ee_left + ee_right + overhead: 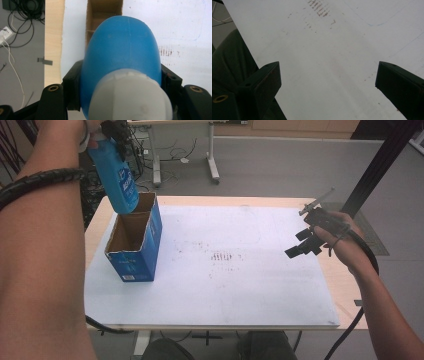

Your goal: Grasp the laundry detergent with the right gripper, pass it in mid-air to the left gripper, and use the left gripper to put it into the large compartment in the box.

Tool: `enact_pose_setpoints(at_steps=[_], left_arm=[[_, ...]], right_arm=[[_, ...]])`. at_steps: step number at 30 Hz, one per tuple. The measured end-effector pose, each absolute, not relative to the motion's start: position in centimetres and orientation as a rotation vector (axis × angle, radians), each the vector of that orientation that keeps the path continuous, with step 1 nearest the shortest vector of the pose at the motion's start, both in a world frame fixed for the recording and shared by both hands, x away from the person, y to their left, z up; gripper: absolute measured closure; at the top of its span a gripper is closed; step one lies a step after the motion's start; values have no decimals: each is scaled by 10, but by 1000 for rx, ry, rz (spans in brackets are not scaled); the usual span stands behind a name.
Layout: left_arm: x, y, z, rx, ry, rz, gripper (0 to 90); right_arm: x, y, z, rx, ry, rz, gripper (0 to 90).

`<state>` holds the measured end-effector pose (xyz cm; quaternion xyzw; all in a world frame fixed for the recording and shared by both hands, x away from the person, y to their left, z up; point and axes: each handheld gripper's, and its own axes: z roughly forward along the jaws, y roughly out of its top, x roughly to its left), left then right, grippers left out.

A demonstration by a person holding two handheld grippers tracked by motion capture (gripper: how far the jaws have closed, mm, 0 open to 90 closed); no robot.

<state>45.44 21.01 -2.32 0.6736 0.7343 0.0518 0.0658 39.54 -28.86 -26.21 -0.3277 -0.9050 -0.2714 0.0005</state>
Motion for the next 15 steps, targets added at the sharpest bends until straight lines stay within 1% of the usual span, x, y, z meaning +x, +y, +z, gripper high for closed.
enact_pose_setpoints(at_steps=[15], left_arm=[[455, 220, -33, 1981, 2253, 151, 367]], right_arm=[[392, -286, -258, -1017, -2859, -835, 61]])
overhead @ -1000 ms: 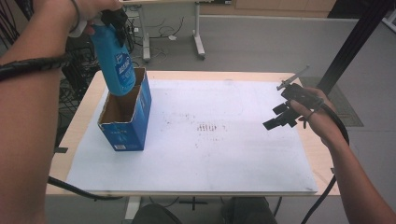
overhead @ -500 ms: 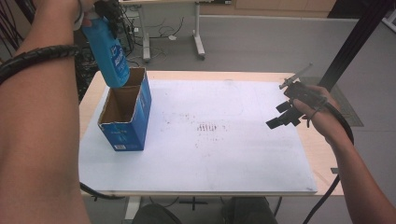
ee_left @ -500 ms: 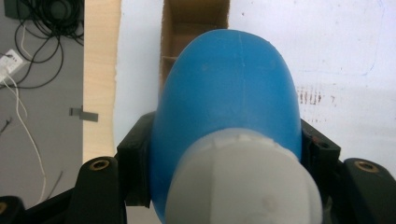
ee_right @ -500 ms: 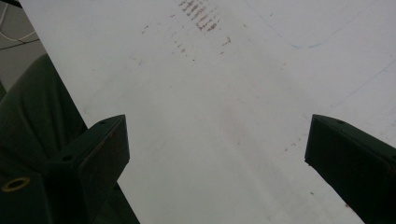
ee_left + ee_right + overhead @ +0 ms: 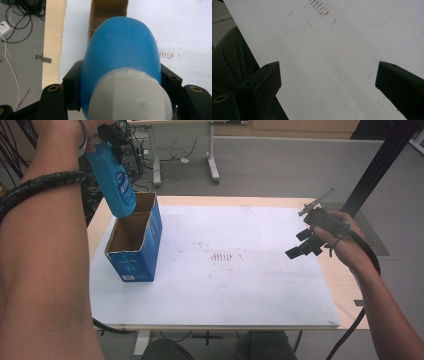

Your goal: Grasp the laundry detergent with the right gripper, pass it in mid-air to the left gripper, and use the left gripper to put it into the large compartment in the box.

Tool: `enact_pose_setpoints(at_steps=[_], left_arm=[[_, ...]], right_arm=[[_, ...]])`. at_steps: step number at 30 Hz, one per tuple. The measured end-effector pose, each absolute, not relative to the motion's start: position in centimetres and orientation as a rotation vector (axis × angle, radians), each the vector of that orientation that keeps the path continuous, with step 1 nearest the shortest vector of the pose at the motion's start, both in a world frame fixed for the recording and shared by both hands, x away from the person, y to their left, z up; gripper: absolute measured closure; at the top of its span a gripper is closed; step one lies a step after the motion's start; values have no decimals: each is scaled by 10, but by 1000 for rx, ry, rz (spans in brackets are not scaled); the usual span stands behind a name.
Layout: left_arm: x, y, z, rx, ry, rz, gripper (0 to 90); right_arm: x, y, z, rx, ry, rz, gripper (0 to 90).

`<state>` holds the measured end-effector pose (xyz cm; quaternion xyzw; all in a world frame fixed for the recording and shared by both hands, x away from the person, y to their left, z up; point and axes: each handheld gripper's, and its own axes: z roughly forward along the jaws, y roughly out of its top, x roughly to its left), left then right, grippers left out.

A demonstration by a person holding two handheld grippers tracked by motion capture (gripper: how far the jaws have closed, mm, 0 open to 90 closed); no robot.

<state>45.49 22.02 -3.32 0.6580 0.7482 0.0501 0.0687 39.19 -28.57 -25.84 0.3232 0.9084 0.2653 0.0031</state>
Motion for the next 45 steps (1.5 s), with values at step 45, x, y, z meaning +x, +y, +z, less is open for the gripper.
enact_pose_setpoints(at_steps=[45], left_arm=[[460, 235, -131, 2015, 2285, 72, 366]], right_arm=[[388, -279, -268, 1019, 2856, 814, 63]])
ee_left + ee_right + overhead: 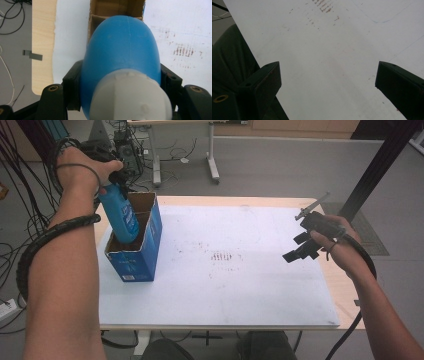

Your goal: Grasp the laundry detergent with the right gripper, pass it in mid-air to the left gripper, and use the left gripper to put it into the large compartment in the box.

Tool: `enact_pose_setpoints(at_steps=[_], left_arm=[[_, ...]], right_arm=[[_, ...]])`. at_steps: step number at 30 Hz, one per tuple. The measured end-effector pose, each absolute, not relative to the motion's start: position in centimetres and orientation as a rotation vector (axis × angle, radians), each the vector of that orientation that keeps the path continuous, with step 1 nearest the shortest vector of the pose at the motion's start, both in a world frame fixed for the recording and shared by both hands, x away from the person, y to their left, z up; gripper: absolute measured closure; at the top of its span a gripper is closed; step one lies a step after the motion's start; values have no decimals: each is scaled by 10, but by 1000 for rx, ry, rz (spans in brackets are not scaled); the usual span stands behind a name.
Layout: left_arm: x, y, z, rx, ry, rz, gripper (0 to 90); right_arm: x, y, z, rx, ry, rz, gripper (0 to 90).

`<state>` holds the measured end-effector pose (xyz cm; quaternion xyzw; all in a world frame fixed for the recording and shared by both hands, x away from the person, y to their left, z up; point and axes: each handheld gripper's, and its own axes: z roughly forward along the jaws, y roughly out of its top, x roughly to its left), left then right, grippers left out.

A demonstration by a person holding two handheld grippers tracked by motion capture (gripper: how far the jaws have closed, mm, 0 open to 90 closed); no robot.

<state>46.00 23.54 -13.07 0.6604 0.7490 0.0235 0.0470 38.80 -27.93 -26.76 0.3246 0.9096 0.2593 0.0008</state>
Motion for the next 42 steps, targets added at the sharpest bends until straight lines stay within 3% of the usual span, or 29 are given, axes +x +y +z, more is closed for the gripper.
enact_pose_setpoints(at_steps=[26, 42], left_arm=[[464, 233, -218, 2086, 2276, 56, 366], [464, 231, -249, 2119, 2258, 61, 366]], right_arm=[[391, -277, -274, 1031, 2872, 776, 66], [394, -274, -282, 1042, 2881, 765, 66]])
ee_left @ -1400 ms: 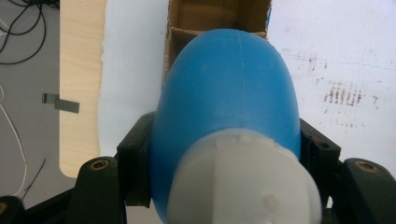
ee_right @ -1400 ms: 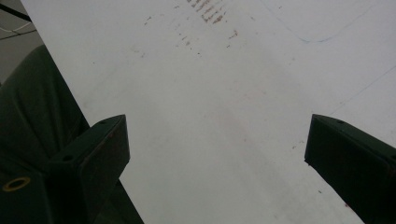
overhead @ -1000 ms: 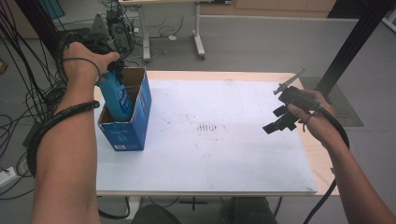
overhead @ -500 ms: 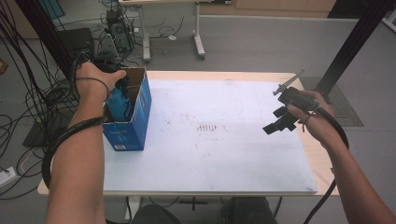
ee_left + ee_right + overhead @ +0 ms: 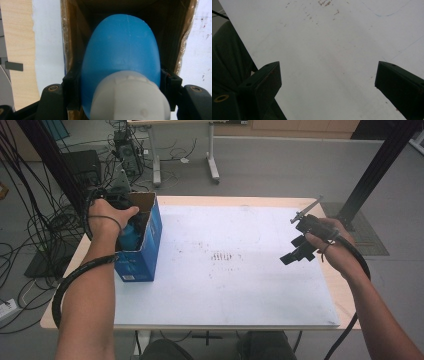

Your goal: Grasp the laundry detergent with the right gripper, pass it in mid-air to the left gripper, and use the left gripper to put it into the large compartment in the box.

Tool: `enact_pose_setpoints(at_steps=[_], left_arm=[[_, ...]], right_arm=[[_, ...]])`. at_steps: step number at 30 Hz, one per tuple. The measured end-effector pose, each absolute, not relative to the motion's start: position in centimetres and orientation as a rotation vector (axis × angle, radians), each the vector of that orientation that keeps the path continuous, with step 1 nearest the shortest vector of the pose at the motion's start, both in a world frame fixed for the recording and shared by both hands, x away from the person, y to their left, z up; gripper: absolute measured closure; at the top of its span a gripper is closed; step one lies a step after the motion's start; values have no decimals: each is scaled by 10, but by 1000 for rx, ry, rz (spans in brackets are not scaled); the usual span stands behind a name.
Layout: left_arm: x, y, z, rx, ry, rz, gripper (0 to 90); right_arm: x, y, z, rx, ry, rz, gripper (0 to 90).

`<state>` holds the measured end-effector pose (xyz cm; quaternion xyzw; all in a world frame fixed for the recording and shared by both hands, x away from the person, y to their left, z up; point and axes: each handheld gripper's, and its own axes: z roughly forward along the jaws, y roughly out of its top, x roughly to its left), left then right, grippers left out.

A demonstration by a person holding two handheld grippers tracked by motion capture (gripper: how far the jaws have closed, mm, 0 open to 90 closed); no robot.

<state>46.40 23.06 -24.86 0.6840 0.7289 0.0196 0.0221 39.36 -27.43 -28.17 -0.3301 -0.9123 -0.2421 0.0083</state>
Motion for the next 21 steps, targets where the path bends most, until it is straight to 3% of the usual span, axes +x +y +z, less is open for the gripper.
enact_pose_setpoints(at_steps=[21], left_arm=[[462, 228, -268, 2145, 2237, 64, 365]], right_arm=[[393, -278, -284, -1051, -2849, -759, 66]])
